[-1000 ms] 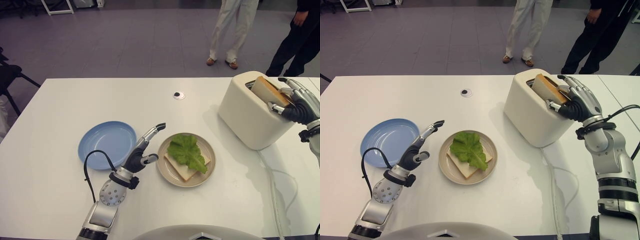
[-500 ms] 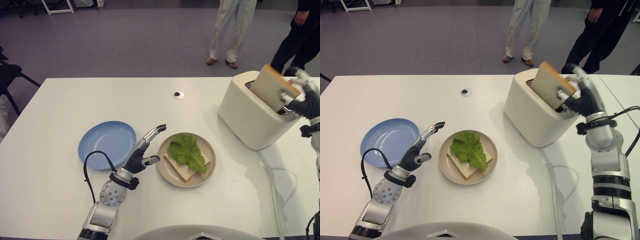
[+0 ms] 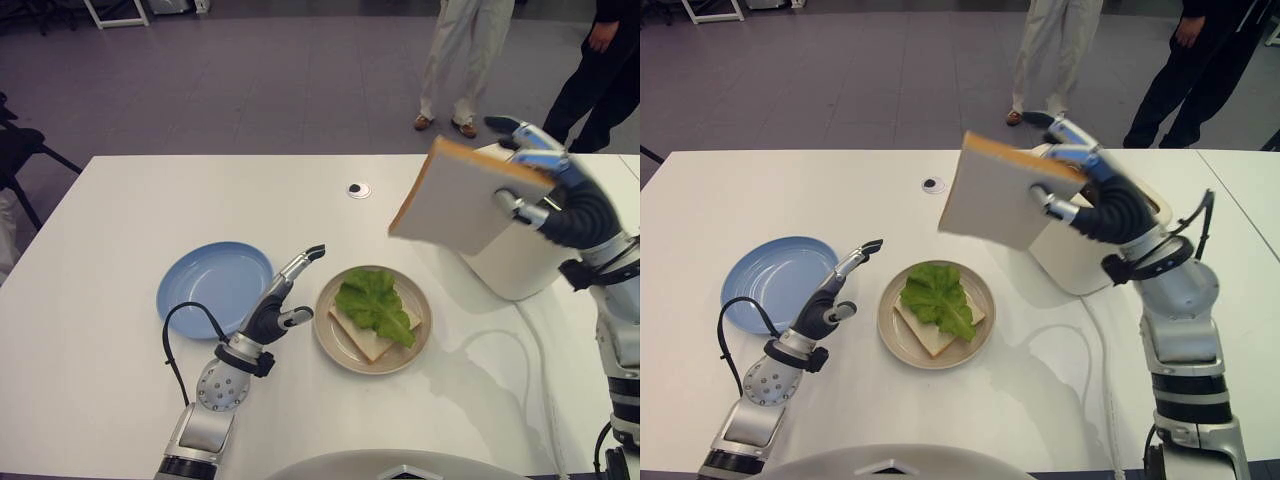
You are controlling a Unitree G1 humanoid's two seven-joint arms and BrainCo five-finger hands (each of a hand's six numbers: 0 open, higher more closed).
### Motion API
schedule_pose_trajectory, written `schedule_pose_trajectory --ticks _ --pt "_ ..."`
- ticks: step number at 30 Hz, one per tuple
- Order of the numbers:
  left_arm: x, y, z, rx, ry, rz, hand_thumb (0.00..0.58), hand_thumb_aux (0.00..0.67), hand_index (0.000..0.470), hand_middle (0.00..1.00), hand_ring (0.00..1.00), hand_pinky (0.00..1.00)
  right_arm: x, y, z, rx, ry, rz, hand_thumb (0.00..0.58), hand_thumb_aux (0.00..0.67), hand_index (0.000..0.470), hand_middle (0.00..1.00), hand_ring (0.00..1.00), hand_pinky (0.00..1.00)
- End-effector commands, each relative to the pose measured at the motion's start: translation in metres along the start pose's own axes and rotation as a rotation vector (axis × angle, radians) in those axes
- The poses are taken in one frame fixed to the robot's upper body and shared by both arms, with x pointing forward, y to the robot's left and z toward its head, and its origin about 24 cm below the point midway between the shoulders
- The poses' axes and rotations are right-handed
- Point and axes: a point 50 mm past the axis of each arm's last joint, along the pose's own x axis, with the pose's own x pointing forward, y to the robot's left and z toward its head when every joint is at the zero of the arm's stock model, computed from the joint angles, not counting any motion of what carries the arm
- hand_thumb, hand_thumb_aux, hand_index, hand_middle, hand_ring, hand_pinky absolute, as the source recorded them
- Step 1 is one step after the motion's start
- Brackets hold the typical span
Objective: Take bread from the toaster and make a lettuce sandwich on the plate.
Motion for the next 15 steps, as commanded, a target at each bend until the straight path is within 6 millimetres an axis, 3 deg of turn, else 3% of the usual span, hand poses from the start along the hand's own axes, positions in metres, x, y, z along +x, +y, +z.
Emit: schedule_pose_trajectory --ticks 1,6,10,15 --pt "-0.001 0.0 -0.003 -0.005 0.014 -0.008 0.0 0.0 0.0 0.0 0.0 0.0 0.011 0.029 -0.009 -0.079 0.037 0.062 0.58 0.67 0.47 0.0 0.0 0.0" --pt "0.001 -0.001 -0.005 -0.01 0.017 -0.015 0.0 0.0 0.0 0.0 0.0 0.0 0.03 0.067 -0.026 -0.184 0.059 0.093 0.58 0.67 0.47 0.0 0.0 0.0" --pt "0.002 -0.003 -0.006 -0.015 0.016 -0.023 0.0 0.0 0.0 0.0 0.0 0.0 0.037 0.079 -0.032 -0.353 0.026 0.102 0.58 0.67 0.47 0.0 0.0 0.0" --pt "0.002 -0.006 -0.005 -0.02 0.014 -0.038 0.0 0.0 0.0 0.0 0.0 0.0 0.029 0.092 -0.032 -0.557 -0.057 0.148 0.58 0.67 0.47 0.0 0.0 0.0"
